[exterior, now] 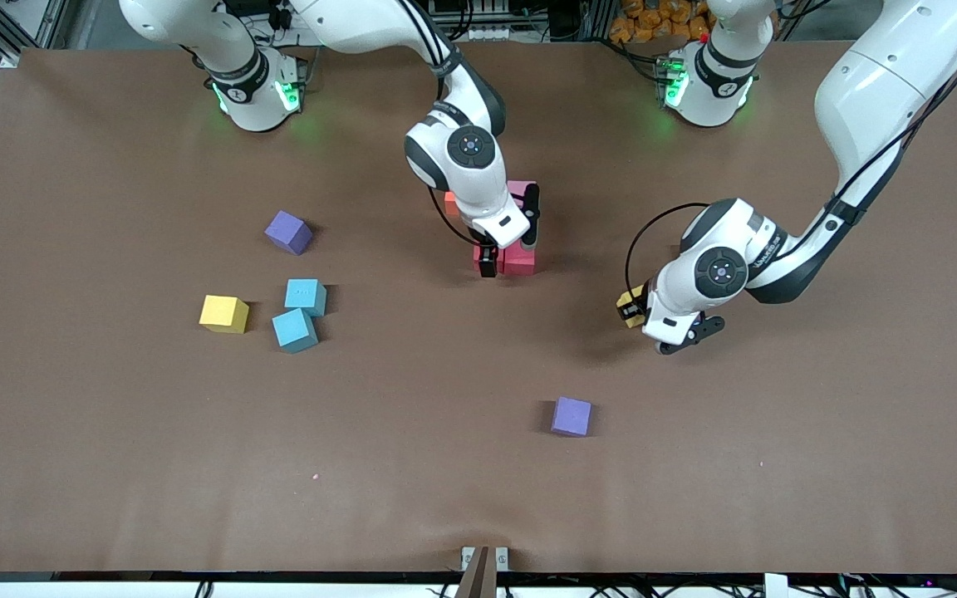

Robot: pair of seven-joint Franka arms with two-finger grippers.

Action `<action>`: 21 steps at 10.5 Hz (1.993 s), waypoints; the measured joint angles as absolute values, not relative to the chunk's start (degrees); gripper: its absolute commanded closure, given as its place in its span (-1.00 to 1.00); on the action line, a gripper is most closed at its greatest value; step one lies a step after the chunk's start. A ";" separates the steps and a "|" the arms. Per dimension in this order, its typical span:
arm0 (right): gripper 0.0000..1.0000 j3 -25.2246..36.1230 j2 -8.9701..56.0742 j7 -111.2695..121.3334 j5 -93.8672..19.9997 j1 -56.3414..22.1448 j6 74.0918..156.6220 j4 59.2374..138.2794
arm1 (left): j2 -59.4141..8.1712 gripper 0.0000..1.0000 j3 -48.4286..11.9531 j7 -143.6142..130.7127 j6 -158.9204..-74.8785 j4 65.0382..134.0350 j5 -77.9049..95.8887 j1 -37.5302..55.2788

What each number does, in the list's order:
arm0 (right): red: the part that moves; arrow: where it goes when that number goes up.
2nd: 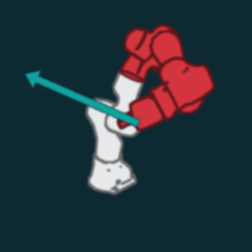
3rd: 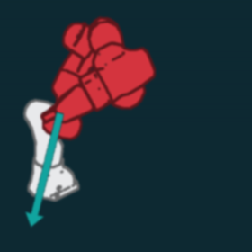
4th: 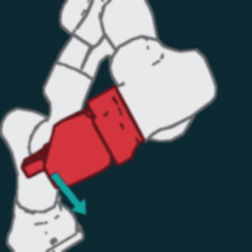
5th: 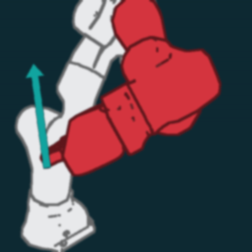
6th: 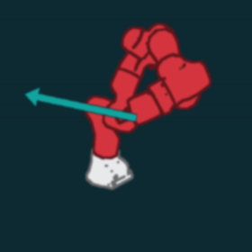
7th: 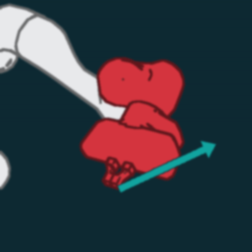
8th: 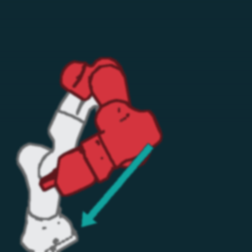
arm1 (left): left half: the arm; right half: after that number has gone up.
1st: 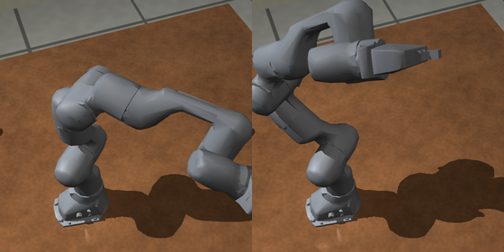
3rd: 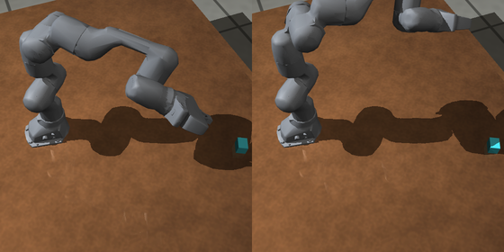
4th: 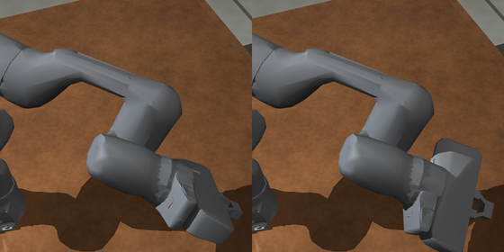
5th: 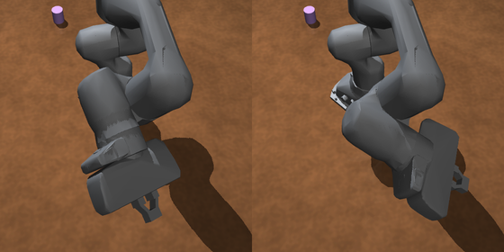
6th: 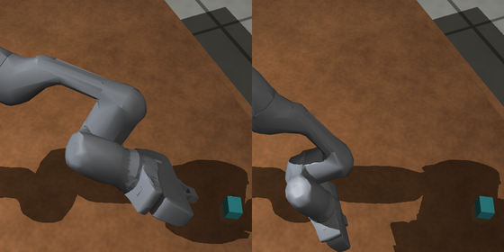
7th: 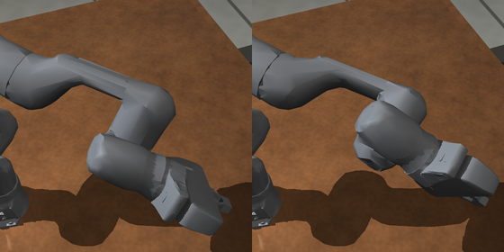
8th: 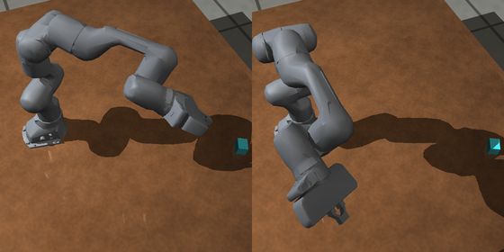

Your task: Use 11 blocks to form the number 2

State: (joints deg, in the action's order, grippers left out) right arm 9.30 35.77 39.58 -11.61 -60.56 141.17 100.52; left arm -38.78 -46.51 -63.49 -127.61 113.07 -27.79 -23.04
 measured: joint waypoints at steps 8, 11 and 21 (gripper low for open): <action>-1.00 10.35 28.67 39.16 -11.57 -43.25 130.45 99.95 | -38.63 0.10 -46.82 -81.82 -125.75 103.99 -25.98 -13.95; -1.00 13.30 28.69 38.94 -11.49 -35.72 129.77 100.50 | -38.42 0.10 -47.27 -91.81 -125.49 100.27 -24.00 -7.46; -1.00 20.29 30.97 15.73 -11.61 -32.77 130.49 106.04 | -38.35 0.11 -47.09 -119.67 -125.07 94.63 -23.61 10.52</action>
State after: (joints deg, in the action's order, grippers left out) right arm 20.29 30.97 15.73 -11.61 -32.77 130.49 106.04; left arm -38.35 -47.09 -119.67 -125.07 94.63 -23.61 10.52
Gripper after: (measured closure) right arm 0.000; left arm 0.436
